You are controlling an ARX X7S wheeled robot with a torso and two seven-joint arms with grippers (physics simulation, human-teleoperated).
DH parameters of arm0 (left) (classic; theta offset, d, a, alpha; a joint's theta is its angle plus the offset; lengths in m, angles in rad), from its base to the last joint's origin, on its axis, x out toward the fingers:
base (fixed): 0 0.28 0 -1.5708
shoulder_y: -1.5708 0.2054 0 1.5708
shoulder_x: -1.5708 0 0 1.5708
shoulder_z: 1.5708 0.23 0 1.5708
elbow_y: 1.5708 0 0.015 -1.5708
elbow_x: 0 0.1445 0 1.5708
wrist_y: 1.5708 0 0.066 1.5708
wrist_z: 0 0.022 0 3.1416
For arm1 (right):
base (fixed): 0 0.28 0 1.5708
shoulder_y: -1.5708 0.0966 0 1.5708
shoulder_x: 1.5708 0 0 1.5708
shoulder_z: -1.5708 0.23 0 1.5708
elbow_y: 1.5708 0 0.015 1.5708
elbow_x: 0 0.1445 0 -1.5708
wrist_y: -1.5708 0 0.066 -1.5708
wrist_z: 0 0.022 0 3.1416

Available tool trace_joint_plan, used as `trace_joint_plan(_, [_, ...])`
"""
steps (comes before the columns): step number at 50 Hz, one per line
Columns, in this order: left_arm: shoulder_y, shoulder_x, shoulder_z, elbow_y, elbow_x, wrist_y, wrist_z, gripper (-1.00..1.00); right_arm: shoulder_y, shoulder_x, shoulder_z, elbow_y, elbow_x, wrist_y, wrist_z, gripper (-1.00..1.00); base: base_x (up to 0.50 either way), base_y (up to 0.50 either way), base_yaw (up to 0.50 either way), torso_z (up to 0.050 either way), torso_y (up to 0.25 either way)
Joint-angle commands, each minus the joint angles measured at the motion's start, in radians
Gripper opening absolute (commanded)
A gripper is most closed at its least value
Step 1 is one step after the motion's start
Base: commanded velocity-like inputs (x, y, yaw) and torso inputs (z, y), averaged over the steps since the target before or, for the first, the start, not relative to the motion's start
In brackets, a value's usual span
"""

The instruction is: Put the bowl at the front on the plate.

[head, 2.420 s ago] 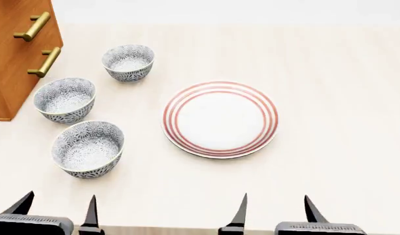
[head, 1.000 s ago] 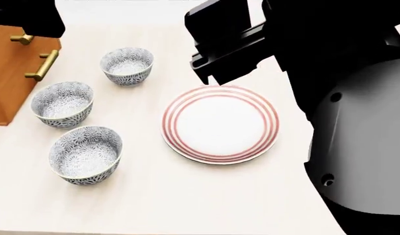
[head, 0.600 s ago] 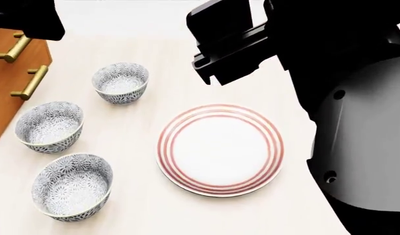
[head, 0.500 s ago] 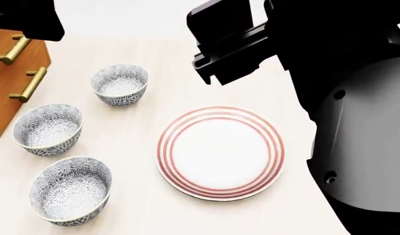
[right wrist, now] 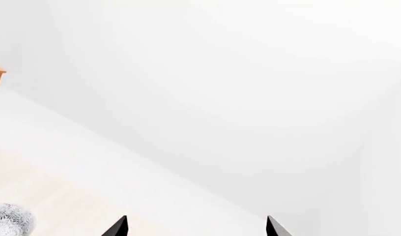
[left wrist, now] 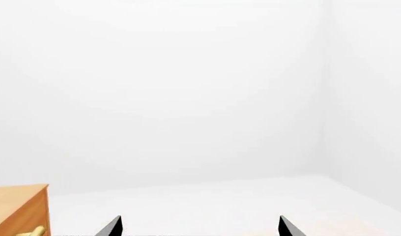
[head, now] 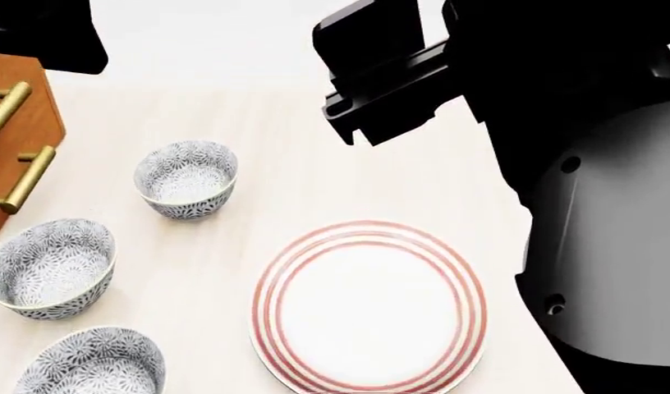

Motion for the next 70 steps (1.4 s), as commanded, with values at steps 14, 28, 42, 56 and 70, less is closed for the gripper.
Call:
trace_joint_plan(14, [0.007,-0.023,0.025,0.006,0.006,0.028,0.012,1.0,0.002,0.019,-0.019,-0.016,-0.008,-0.03,-0.014,1.0,0.11,0.0,0.0,0.0,0.001])
trace_joint_plan(28, [0.023,-0.035,0.038,0.013,0.02,0.04,0.028,1.0,-0.003,0.025,-0.029,-0.021,-0.033,-0.042,-0.034,1.0,0.03,0.0,0.0,0.0,0.0])
trace_joint_plan(42, [0.158,-0.108,0.164,0.013,-0.19,0.066,-0.11,1.0,-0.026,0.063,-0.013,-0.046,-0.054,-0.068,-0.059,1.0,0.04,0.0,0.0,0.0,0.0])
trace_joint_plan(56, [0.221,-0.124,0.19,0.022,-0.186,0.076,-0.093,1.0,-0.02,0.065,-0.025,-0.04,-0.06,-0.073,-0.072,1.0,0.0,0.0,0.0,0.0,0.0])
trace_joint_plan(70, [0.302,-0.148,0.225,0.034,-0.185,0.08,-0.08,1.0,-0.012,0.076,-0.034,-0.041,-0.055,-0.079,-0.072,1.0,0.0,0.0,0.0,0.0,0.0])
